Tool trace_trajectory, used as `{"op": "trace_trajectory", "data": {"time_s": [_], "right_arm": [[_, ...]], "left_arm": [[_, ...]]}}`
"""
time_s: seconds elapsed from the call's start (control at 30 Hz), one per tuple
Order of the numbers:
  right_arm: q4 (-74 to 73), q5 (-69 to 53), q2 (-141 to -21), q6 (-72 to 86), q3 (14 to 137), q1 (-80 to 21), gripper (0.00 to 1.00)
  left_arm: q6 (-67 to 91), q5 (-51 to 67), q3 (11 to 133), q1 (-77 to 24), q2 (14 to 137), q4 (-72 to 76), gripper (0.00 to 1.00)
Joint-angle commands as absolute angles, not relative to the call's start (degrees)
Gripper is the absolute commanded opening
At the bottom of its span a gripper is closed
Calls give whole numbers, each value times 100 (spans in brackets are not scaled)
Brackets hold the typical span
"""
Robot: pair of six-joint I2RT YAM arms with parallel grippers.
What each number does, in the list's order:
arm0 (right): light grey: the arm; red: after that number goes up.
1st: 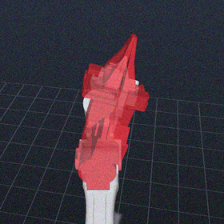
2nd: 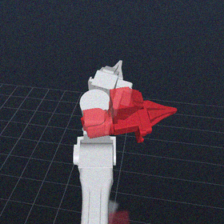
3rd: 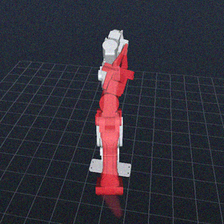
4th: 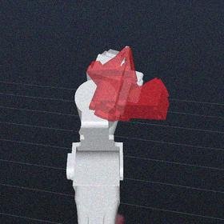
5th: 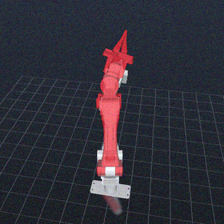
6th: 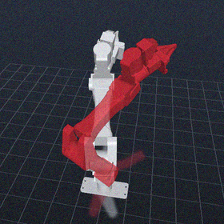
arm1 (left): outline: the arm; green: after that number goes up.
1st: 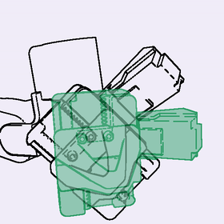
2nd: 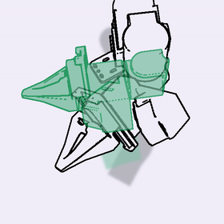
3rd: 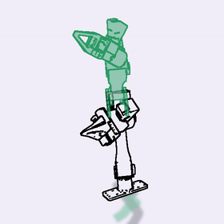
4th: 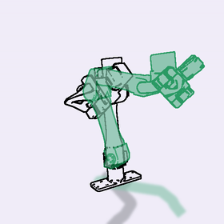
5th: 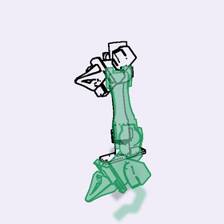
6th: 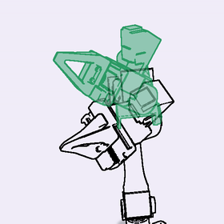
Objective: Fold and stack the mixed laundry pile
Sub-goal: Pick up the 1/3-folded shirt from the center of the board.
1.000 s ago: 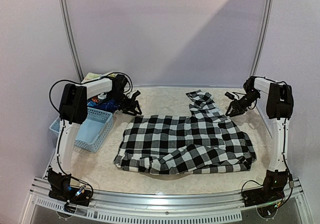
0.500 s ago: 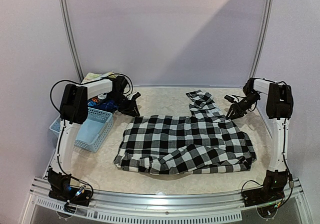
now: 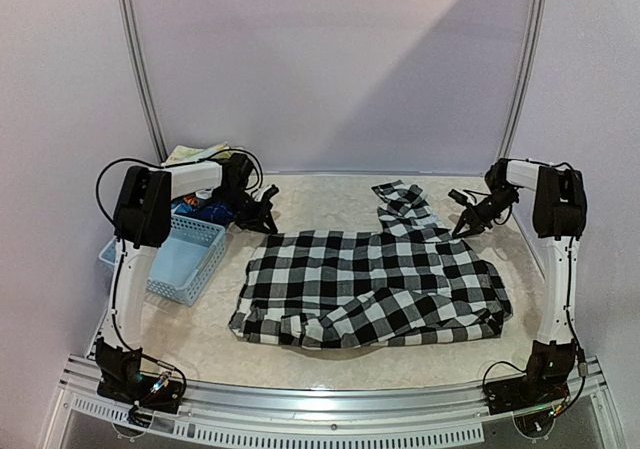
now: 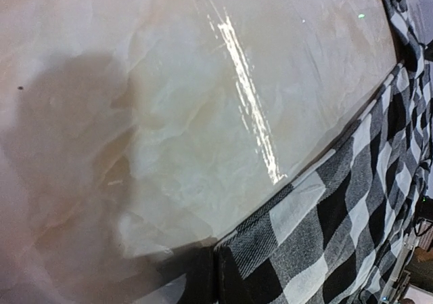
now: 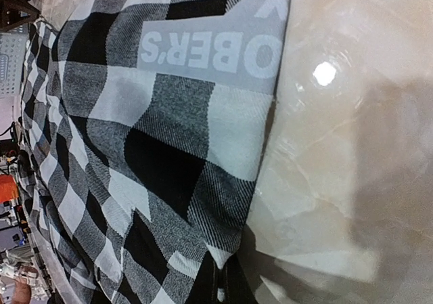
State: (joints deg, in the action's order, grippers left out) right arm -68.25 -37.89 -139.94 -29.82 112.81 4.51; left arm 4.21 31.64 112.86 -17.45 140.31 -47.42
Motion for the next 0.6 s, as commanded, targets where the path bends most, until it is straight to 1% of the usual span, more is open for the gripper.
{"op": "trace_trajectory", "data": {"time_s": [0.0,0.17,0.33,0.57], "right_arm": [[-6480,-3883,-13314,-3222,10997,442,0],[-6280,-3925,-12879,-3428,10535,448,0],[-6076,-4006,-12632,-3510,10171,447,0],[-6057,-3950,-12412,-3565,9946,455,0]], "left_arm": [[527,2913,10906,-1685,13508,-4068,0],[767,2921,10178,-1619,12947,-3341,0],[943,3188,9653,-1589,12592,-2775,0],[981,3251,9458,-1548,12354,-2768,0]]}}
